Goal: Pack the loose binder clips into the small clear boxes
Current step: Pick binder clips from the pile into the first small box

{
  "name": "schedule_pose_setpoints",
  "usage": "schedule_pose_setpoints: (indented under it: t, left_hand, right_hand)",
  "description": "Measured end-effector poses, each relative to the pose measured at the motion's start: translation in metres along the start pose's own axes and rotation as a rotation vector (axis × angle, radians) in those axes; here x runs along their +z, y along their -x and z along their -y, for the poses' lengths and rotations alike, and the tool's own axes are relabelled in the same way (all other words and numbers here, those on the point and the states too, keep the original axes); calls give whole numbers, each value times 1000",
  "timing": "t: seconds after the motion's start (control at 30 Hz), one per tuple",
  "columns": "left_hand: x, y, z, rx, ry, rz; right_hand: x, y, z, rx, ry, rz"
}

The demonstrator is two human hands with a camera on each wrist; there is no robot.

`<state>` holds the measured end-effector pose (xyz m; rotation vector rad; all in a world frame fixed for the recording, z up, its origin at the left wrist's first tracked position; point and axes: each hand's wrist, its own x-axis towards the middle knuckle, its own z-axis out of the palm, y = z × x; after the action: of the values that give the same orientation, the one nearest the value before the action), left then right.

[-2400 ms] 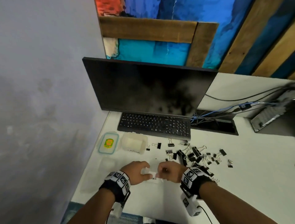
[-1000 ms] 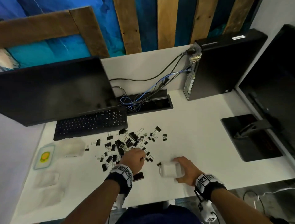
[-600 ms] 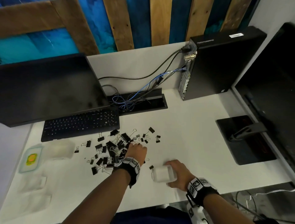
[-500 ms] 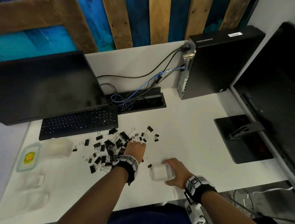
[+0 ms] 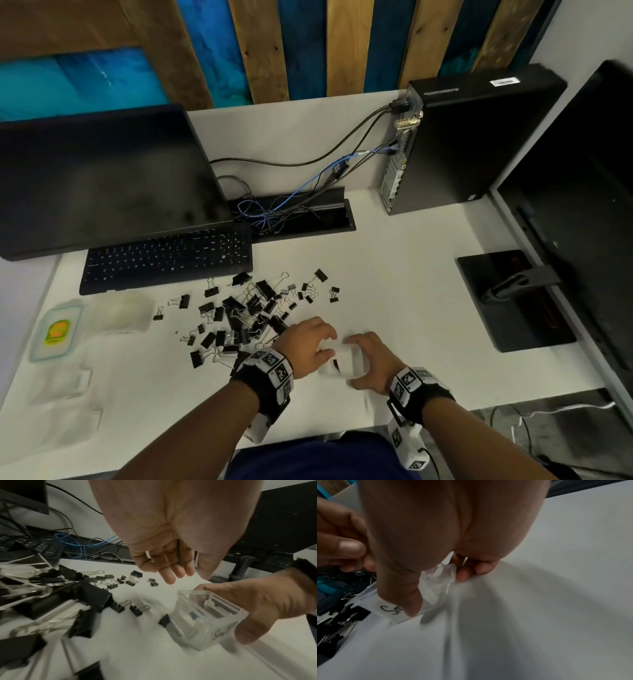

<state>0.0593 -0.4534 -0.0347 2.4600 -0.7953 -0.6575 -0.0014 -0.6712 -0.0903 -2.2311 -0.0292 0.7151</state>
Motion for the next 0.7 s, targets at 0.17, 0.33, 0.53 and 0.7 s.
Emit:
schedule_pose_setpoints:
  t: [0.17,0.33,0.53,0.7]
  left_hand:
    - [-1,29,16,-13,-47,85]
    - [-9,63,27,-96,59,-29]
    - [-41,127,74,-265,190,-283]
    - [-51,202,139,-518,207,-529]
  right_hand:
    - [1,-2,12,-2,-61,22]
    - [11,-12,63,-153,-19,37]
    - [33,-36,129,-288,8,98]
    - [52,-63,192,-344,206,59]
